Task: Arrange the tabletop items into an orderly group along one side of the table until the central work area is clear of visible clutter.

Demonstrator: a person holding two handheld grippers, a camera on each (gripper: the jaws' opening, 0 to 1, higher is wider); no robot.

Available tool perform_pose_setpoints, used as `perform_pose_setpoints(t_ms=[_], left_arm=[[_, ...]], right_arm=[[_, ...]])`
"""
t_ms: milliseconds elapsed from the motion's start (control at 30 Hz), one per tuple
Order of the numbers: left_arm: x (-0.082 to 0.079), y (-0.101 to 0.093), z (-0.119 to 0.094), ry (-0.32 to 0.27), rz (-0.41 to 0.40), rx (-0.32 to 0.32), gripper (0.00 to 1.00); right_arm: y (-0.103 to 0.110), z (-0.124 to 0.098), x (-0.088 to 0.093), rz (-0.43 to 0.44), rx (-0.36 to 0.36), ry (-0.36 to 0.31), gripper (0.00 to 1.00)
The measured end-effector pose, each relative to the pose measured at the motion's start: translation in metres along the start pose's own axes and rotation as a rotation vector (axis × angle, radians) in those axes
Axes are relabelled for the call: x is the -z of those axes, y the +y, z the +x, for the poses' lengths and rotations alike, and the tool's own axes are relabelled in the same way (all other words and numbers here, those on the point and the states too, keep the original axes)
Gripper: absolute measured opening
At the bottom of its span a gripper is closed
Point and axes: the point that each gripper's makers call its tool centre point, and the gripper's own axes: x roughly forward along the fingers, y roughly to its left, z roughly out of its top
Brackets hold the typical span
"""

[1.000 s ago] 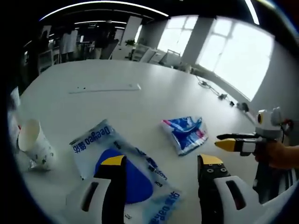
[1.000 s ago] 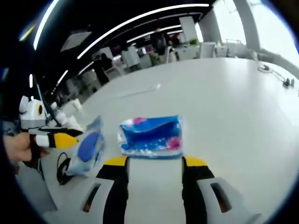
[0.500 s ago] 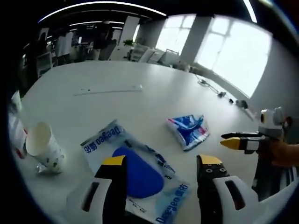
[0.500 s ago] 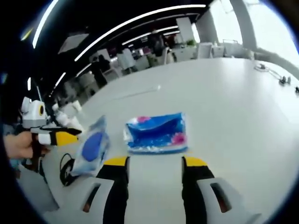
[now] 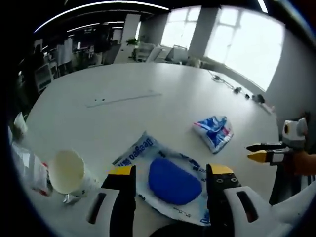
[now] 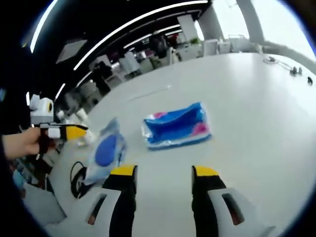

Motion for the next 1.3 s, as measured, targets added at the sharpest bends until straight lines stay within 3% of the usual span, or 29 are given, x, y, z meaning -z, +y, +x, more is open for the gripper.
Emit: perform_pose_setpoints(t_ms=[633,767,1067,1200,1300], left_arm=[[-0.018,0.033,0.01,0.082,0.127,0.007,0.57],[-0.024,0.041,0.015,0.096,0.134,0.006,0.57],[-0.025,0.042,0.019,0.154,0.164,0.002,0.57],[-0.021,0.043,0.021,0.18,0.147,-0.002,0.58],[-0.018,0.042,0.021,0.19,0.147,0.006,0.58]], right_arm=[[0.035,-0.006,0.024,0.052,-0.033,0.034,0.4],[0.046,-0.006,0.027,0.095,-0.056,0.035,0.39],[0.069,-0.002,0.031,0.134,-0.102,0.048,0.39],[0.071,-0.002,0.033,0.138,-0.088,0.053,0.36],[0.078,-0.001,0.033,0.195,-0.11,0.052,0.36]])
